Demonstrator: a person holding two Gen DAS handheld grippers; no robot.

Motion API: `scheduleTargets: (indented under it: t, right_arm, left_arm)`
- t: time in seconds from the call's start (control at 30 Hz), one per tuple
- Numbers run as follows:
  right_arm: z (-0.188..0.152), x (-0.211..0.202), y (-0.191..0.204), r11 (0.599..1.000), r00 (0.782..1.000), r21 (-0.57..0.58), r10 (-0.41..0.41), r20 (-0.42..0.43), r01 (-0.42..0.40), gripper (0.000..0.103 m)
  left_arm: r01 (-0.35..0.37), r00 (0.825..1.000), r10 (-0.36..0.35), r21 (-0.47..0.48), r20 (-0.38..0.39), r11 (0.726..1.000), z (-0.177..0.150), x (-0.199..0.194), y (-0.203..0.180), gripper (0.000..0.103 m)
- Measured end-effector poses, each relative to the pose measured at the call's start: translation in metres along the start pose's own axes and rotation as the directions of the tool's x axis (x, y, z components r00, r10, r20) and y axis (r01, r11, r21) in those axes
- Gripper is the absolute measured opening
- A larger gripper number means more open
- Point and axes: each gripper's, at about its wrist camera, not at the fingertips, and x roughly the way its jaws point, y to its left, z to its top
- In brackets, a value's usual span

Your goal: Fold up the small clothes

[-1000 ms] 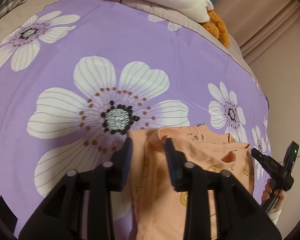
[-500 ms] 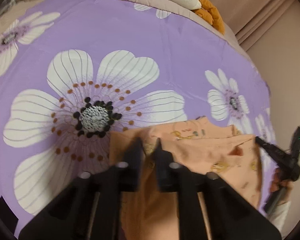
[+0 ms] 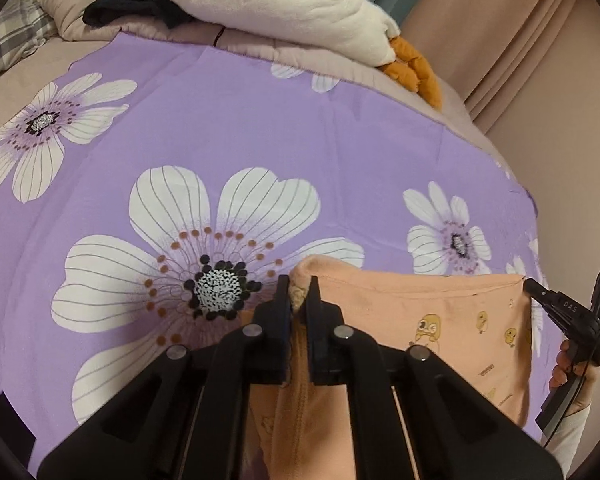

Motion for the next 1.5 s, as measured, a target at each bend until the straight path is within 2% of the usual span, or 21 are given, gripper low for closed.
scheduleTargets:
  t: [0.1,0.2,0.27,0.33,0.4,0.43,0.5,0.53,0.57,0.63,0.7,0.77,0.93,1.1,1.23,1.37,1.43,1.47,1.5]
  right_arm:
    - [-0.005,0.019,-0.004,0.999,0.998,-0.001,-0.035,-0.057,0.035,0.006]
    - [-0.013,0.033,-0.008,0.996,0.990,-0.006,-0.093,-0.105,0.093,0.006]
    - [-0.018,0.034,-0.013,0.990,0.985,0.003,-0.138,-0.104,0.140,0.006]
    - [-0.022,0.029,-0.019,0.991,0.986,0.024,-0.132,-0.104,0.135,0.006]
    - [-0.025,0.023,-0.024,0.991,0.987,0.038,-0.120,-0.111,0.125,0.006]
    - [-0.027,0.017,-0.025,0.990,0.985,0.037,-0.131,-0.111,0.136,0.007]
    - [-0.033,0.002,-0.026,0.988,0.983,0.027,-0.152,-0.104,0.155,0.019]
    - [-0.036,-0.005,-0.027,0.987,0.983,0.029,-0.153,-0.097,0.157,0.025]
    - [-0.040,-0.011,-0.029,0.987,0.984,0.037,-0.154,-0.092,0.158,0.039]
    - [-0.051,-0.029,-0.034,0.983,0.983,0.073,-0.160,-0.086,0.167,0.057]
    - [-0.063,-0.043,-0.041,0.981,0.984,0.109,-0.154,-0.084,0.163,0.060]
    - [-0.076,-0.054,-0.047,0.979,0.987,0.141,-0.139,-0.086,0.150,0.060]
    - [-0.114,-0.076,-0.053,0.969,0.984,0.189,-0.142,-0.107,0.161,0.060]
    - [-0.146,-0.088,-0.049,0.970,0.989,0.220,-0.079,-0.127,0.106,0.060]
    - [-0.159,-0.087,-0.045,0.957,0.991,0.291,0.052,-0.126,-0.014,0.060]
    - [-0.159,-0.076,-0.035,0.964,0.993,0.264,0.049,-0.104,-0.020,0.060]
    - [-0.156,-0.069,-0.034,0.962,0.995,0.272,0.058,-0.076,-0.035,0.060]
    - [-0.156,-0.067,-0.035,0.959,0.996,0.280,0.064,-0.063,-0.044,0.060]
    - [-0.155,-0.064,-0.036,0.956,0.996,0.289,0.070,-0.050,-0.053,0.055]
  left_arm:
    - [-0.035,0.998,0.035,0.006,-0.046,0.999,-0.002,0.017,0.003,0.007]
    - [-0.100,0.990,0.102,0.024,-0.099,0.995,-0.008,0.031,0.003,0.010]
    - [-0.127,0.986,0.132,0.054,-0.100,0.990,-0.014,0.029,0.000,0.011]
    - [-0.126,0.986,0.132,0.062,-0.100,0.990,-0.019,0.021,-0.002,0.019]
    - [-0.115,0.987,0.120,0.051,-0.106,0.992,-0.025,0.010,-0.003,0.041]
    - [-0.111,0.988,0.115,0.044,-0.107,0.993,-0.027,0.005,-0.004,0.045]
    - [-0.091,0.990,0.094,0.026,-0.105,0.995,-0.034,-0.008,-0.005,0.059]
    - [-0.080,0.991,0.081,0.019,-0.108,0.997,-0.039,-0.014,-0.007,0.062]
    - [-0.068,0.991,0.070,0.015,-0.112,0.998,-0.044,-0.020,-0.008,0.068]
    - [-0.048,0.991,0.048,0.001,-0.122,0.999,-0.057,-0.030,-0.012,0.077]
    - [-0.031,0.991,0.029,-0.013,-0.132,0.999,-0.070,-0.038,-0.013,0.081]
    - [-0.017,0.989,0.014,-0.016,-0.150,1.000,-0.085,-0.043,-0.014,0.081]
    - [-0.045,0.987,0.043,-0.011,-0.158,0.999,-0.116,-0.054,-0.016,0.081]
    - [-0.002,0.979,-0.008,-0.048,-0.202,0.999,-0.138,-0.051,-0.011,0.079]
    - [0.031,0.980,-0.033,-0.013,-0.196,0.999,-0.145,-0.051,-0.019,0.070]
    - [0.084,0.976,-0.093,-0.052,-0.199,0.995,-0.147,-0.046,-0.020,0.057]
    - [0.083,0.974,-0.097,-0.077,-0.205,0.994,-0.147,-0.042,-0.019,0.042]
    - [0.072,0.974,-0.088,-0.082,-0.208,0.994,-0.146,-0.041,-0.019,0.029]
    - [0.063,0.975,-0.080,-0.088,-0.209,0.994,-0.145,-0.039,-0.018,0.020]
